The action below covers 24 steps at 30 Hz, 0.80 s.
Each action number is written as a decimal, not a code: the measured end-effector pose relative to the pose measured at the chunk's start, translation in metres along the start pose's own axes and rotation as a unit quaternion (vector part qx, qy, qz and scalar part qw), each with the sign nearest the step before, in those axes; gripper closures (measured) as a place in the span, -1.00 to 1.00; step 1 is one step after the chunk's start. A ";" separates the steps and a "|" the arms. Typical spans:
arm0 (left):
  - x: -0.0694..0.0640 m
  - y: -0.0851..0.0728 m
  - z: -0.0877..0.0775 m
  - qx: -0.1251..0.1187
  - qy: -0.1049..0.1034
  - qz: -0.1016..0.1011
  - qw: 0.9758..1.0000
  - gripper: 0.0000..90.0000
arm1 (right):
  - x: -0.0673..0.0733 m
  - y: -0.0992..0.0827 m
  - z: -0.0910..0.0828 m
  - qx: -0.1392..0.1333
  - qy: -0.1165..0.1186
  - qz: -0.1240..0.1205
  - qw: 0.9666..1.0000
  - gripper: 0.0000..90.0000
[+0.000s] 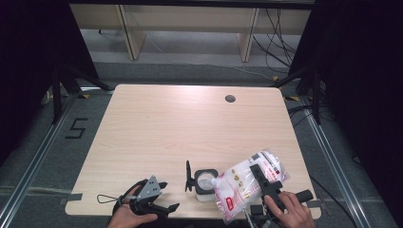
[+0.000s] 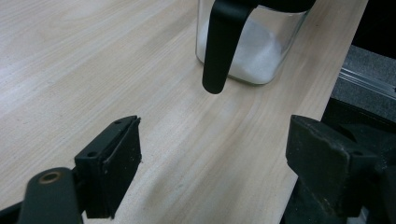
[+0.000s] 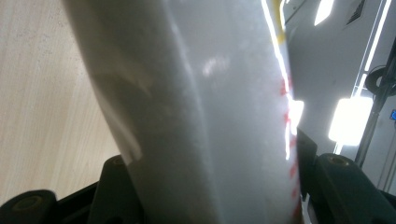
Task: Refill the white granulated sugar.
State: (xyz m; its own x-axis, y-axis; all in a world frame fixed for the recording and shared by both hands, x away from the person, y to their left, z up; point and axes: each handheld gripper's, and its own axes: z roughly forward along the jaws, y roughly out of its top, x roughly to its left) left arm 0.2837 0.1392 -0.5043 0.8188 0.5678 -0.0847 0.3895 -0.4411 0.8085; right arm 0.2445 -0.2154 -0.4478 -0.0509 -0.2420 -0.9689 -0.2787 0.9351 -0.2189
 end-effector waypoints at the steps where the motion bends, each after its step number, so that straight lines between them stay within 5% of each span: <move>1: 0.000 0.000 0.000 0.000 0.000 0.001 1.000 -0.61 | -0.001 -0.001 -0.001 0.004 0.003 -0.006 1.000 0.08; 2: 0.000 0.000 0.000 0.000 -0.001 0.007 1.000 -0.61 | 0.000 -0.001 -0.001 0.007 0.005 0.010 1.000 0.08; 7: 0.002 0.000 -0.002 0.006 0.002 0.009 1.000 -0.61 | 0.003 -0.002 0.002 -0.003 0.003 0.014 1.000 0.09; 13: 0.000 0.000 -0.002 -0.002 -0.002 0.002 1.000 -0.61 | 0.000 -0.002 0.001 -0.006 0.003 0.001 1.000 0.09; 14: 0.002 0.000 -0.002 -0.002 -0.002 0.016 1.000 -0.61 | 0.001 -0.002 0.001 -0.007 0.001 0.004 1.000 0.09; 17: 0.000 0.000 -0.001 -0.005 0.000 -0.007 1.000 -0.61 | 0.000 -0.002 0.001 -0.007 -0.001 0.004 1.000 0.09; 21: 0.003 0.001 -0.002 0.002 -0.001 0.019 1.000 -0.61 | 0.000 -0.002 0.000 0.000 0.004 0.012 1.000 0.09; 22: 0.000 0.000 -0.001 -0.005 0.000 -0.007 1.000 -0.61 | 0.003 -0.002 0.000 0.004 0.007 0.027 1.000 0.09; 24: 0.000 0.000 -0.001 -0.005 0.000 -0.006 1.000 -0.61 | 0.002 -0.003 0.000 0.001 0.000 0.022 1.000 0.09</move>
State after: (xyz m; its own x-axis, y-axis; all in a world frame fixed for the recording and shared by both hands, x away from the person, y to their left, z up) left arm 0.2833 0.1399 -0.5036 0.8138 0.5733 -0.0950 0.3956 -0.4269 0.8132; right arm 0.2448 -0.2184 -0.4489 -0.0636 -0.1998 -0.9778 -0.2751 0.9453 -0.1753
